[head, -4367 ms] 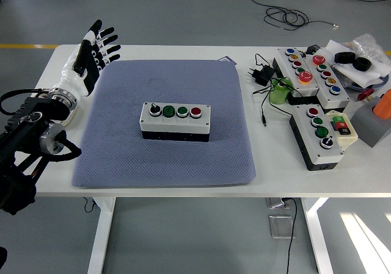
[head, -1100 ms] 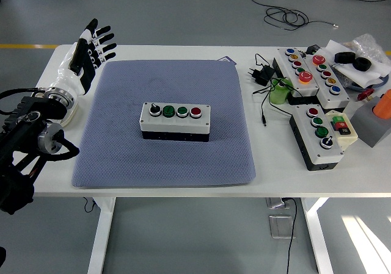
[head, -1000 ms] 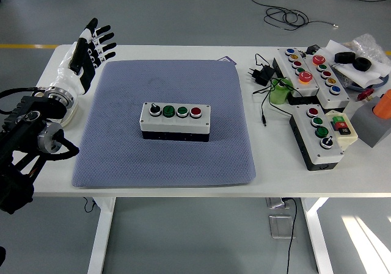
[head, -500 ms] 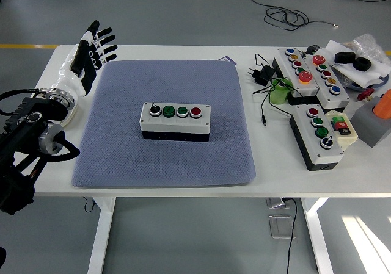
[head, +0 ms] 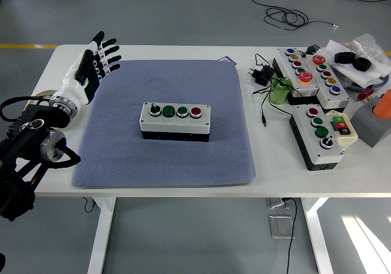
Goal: Pick up the button,place it on the desk,press the button,press the button
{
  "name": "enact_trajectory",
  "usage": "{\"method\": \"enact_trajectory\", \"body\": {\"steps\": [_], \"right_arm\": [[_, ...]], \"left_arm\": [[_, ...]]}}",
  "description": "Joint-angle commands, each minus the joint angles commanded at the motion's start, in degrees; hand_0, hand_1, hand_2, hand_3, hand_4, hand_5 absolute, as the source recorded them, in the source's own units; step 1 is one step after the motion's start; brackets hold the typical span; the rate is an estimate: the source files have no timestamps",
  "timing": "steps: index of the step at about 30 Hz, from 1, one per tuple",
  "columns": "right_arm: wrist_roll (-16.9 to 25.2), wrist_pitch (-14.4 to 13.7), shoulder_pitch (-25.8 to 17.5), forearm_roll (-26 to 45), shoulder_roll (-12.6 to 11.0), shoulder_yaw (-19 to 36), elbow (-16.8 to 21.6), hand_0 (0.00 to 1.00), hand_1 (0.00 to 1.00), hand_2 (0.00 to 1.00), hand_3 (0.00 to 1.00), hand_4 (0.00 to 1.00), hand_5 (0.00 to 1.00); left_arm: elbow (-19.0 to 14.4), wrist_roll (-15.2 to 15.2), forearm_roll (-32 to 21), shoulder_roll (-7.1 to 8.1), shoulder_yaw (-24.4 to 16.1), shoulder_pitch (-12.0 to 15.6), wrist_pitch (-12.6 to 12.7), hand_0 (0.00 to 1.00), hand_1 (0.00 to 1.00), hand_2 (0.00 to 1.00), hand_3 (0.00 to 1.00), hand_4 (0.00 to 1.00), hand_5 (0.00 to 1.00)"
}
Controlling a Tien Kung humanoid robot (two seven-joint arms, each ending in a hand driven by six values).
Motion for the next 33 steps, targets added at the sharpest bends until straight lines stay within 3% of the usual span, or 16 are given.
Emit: {"method": "enact_trajectory", "body": {"steps": [33], "right_arm": [[0.13, 0.13, 0.57, 0.34, -0.07, -0.03, 0.0, 0.787, 0.797, 0.817, 0.751, 0.412, 0.479]], "left_arm": [[0.45, 0.51, 0.14, -0.29, -0.09, -0.09, -0.49, 0.832, 0.859, 0.9, 0.87, 0.703, 0.998]]}}
